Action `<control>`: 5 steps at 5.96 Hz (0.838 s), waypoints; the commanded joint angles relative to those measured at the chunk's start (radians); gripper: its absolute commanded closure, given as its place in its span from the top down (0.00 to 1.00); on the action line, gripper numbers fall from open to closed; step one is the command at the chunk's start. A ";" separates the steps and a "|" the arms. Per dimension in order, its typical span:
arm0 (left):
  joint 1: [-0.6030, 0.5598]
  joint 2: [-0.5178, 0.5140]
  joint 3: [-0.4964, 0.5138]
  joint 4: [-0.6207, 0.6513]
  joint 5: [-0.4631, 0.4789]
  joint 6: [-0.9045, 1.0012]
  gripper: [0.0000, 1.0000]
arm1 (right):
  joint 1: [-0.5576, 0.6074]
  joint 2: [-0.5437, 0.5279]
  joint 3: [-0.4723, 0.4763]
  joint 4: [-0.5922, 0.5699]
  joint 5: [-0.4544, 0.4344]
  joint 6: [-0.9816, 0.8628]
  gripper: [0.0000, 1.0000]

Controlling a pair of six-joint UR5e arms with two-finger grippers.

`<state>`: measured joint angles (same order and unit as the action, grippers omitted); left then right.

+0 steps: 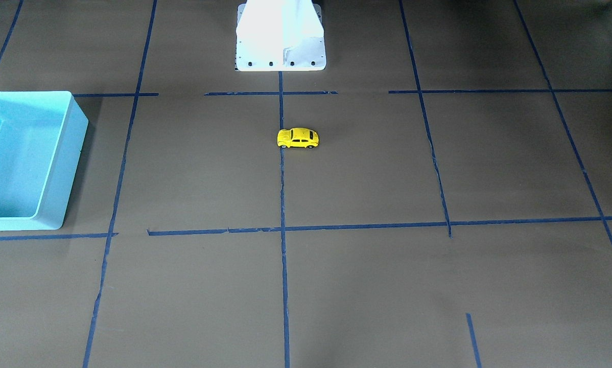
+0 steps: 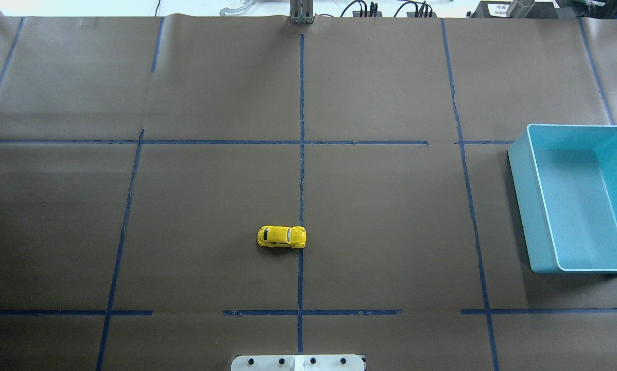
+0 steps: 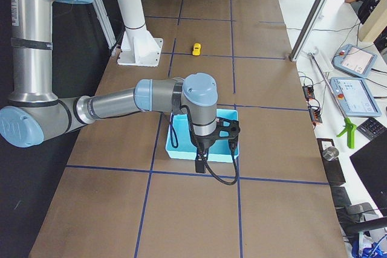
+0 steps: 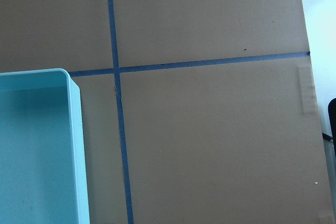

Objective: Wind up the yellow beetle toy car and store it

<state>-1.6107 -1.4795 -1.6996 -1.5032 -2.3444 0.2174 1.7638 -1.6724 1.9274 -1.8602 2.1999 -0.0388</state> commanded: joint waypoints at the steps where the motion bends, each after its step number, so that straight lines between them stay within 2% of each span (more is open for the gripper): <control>1: -0.002 0.002 0.000 0.000 -0.001 0.003 1.00 | 0.020 0.000 0.001 0.001 0.001 -0.001 1.00; 5: -0.002 -0.002 0.000 0.001 0.002 0.000 1.00 | 0.032 0.006 0.060 0.001 0.003 -0.003 1.00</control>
<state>-1.6122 -1.4813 -1.6992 -1.5018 -2.3434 0.2179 1.7958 -1.6700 1.9695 -1.8593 2.2027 -0.0366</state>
